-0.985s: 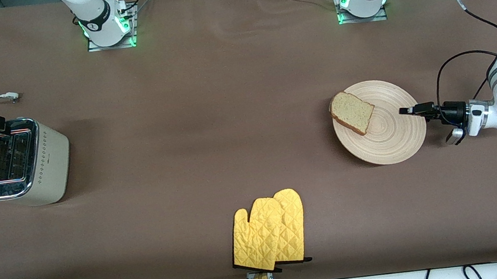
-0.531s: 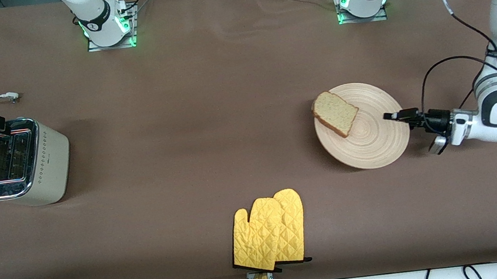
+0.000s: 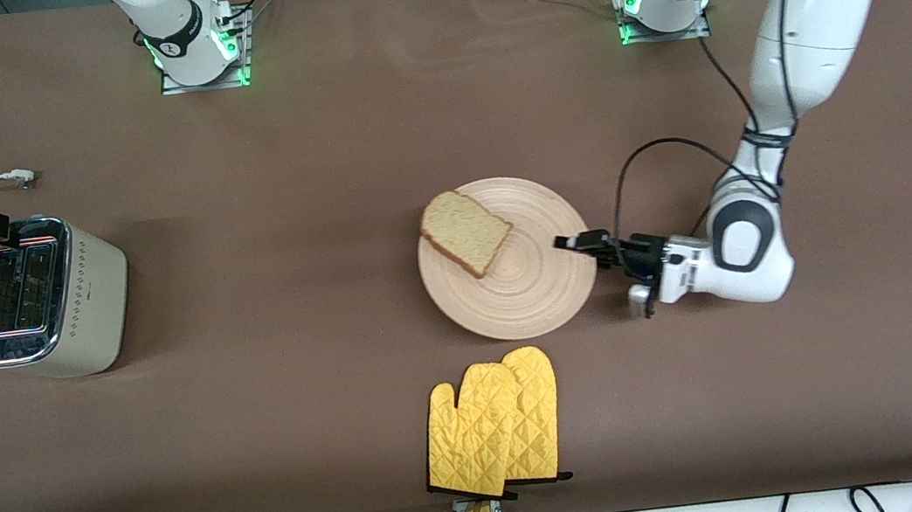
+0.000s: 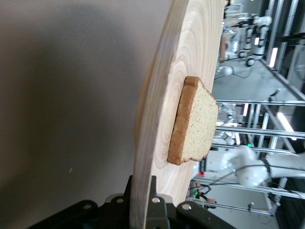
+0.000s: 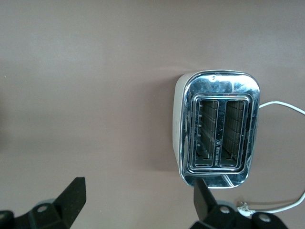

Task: Move plate and put bread in toaster
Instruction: 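Push the wooden plate with bread toward the toaster with the left gripper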

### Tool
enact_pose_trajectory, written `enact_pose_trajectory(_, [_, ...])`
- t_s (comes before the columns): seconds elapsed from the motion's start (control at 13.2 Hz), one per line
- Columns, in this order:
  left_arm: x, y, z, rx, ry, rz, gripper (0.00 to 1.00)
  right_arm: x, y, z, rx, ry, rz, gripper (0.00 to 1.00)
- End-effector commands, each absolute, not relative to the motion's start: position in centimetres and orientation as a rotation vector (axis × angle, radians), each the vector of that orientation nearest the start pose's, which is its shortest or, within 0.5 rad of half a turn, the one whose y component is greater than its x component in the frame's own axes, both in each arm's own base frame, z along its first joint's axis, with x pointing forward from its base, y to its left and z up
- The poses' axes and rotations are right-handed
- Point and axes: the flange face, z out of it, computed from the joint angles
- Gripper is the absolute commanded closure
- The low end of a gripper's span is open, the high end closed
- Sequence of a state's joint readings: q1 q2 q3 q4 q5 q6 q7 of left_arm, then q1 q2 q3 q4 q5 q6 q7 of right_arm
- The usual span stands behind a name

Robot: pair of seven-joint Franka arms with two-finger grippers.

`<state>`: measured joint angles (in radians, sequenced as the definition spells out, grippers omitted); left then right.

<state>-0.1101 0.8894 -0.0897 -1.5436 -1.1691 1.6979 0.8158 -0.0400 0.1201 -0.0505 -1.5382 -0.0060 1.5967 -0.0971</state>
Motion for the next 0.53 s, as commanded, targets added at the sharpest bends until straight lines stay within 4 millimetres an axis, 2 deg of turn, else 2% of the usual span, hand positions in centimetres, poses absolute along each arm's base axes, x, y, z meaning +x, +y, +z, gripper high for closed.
enact_pose_trajectory(0.0, [61.8, -25.5, 14.1, 1.863, -0.289, -0.321, 1.00, 59.1, -5.5, 57.8, -3.146, -0.025, 0.093, 0.00])
enact_pose_trajectory(0.15, [60.7, -29.5, 13.7, 1.896, -0.189, -0.382, 1.00, 59.3, -5.4, 57.4, -3.150, -0.035, 0.103, 0.00])
enact_pose_trajectory(0.3, [60.1, -32.3, 13.3, 1.950, -0.127, -0.371, 1.00, 59.4, -4.9, 57.3, -3.152, -0.050, 0.106, 0.00])
enact_pose_trajectory(0.45, [59.4, -33.9, 12.0, 1.973, -0.090, -0.356, 1.00, 59.6, -5.0, 56.8, -3.142, -0.039, 0.119, 0.00])
